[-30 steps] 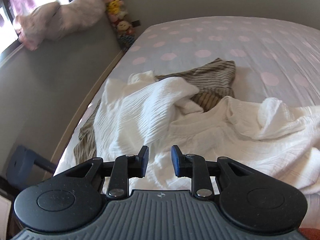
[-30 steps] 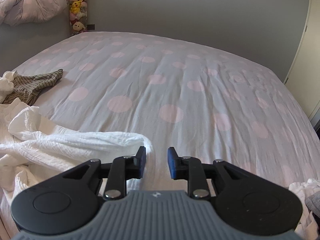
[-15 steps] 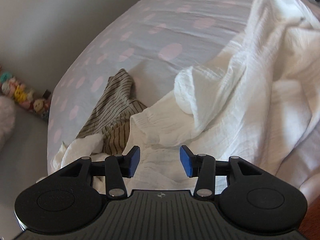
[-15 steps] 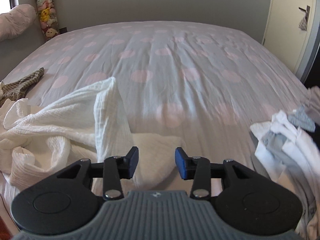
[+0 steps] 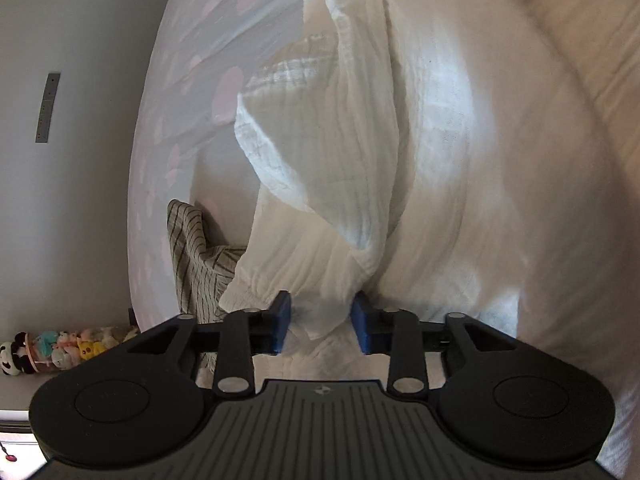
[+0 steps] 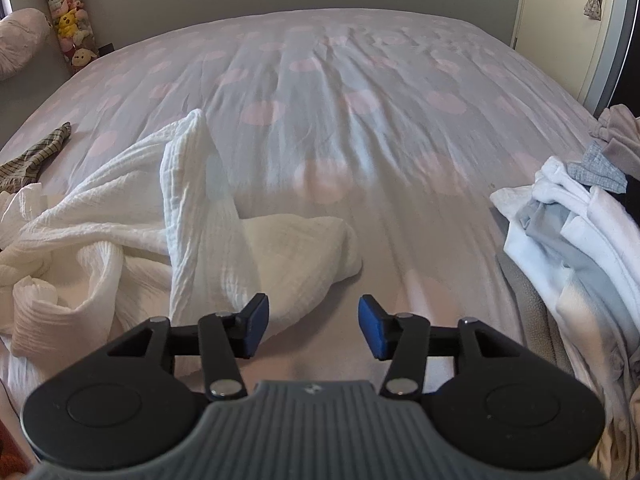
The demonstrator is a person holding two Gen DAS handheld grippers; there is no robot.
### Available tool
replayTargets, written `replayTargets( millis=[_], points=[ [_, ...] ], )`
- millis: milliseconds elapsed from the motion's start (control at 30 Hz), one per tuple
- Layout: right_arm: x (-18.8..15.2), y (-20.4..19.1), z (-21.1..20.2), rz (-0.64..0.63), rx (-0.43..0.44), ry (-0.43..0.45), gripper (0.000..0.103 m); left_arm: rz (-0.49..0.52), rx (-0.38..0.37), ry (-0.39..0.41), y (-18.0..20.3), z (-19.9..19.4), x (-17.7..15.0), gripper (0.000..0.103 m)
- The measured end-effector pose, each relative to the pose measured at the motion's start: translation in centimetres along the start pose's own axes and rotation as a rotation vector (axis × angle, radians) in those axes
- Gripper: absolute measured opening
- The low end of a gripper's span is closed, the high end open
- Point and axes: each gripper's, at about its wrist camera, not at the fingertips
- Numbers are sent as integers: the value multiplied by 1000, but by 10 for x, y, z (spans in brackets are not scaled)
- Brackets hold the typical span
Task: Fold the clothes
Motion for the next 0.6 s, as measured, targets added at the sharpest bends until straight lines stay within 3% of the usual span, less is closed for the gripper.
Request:
replayTargets(
  millis=[100, 200, 400, 600],
  points=[
    [0, -3, -2, -17, 0, 6, 57, -107, 8, 14, -17, -6, 2, 6],
    [0, -7, -6, -1, 38, 3, 64, -264, 19, 25, -47, -18, -1, 6],
    [-4, -36, -6, 15, 208, -95, 64, -538, 61, 53, -108, -50, -10, 5],
    [-6, -81, 21, -76, 216, -179, 63, -725, 140, 111, -160, -98, -26, 5]
  ],
)
Point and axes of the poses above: each gripper's, at about its wrist camera, not at the fingertips, and z roughly the way its jaws point, y to its right, x to its top, and after that the axes turned 10 degrees about -x, right-handed
